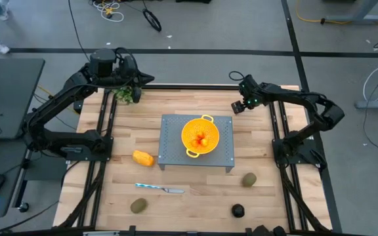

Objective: Pick & Place Fruit
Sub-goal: Put the pear into the strainer bowl on the shelf

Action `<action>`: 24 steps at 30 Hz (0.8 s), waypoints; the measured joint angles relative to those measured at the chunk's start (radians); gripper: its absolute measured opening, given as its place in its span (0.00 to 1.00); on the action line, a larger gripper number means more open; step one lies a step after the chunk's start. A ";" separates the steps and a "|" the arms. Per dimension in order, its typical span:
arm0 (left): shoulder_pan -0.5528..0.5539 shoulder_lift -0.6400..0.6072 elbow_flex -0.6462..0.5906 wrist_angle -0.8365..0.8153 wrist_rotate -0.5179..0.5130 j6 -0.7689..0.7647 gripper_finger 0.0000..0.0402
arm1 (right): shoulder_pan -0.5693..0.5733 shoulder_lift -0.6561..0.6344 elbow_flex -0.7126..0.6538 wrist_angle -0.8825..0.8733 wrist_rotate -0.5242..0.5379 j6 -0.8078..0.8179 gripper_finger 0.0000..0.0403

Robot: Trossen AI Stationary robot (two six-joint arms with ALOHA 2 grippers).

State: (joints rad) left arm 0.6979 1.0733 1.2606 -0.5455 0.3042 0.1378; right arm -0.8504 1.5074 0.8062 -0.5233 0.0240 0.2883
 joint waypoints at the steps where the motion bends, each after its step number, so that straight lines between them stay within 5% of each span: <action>1: 0.000 0.000 0.000 0.001 0.000 -0.001 0.01 | 0.002 0.000 0.000 0.009 0.006 0.003 0.65; 24: 0.000 0.000 0.000 0.007 0.000 -0.011 0.02 | 0.032 0.125 0.000 0.082 0.009 -0.016 0.61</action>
State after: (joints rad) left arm 0.6979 1.0733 1.2606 -0.5388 0.3042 0.1268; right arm -0.8181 1.6322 0.8062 -0.4414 0.0330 0.2723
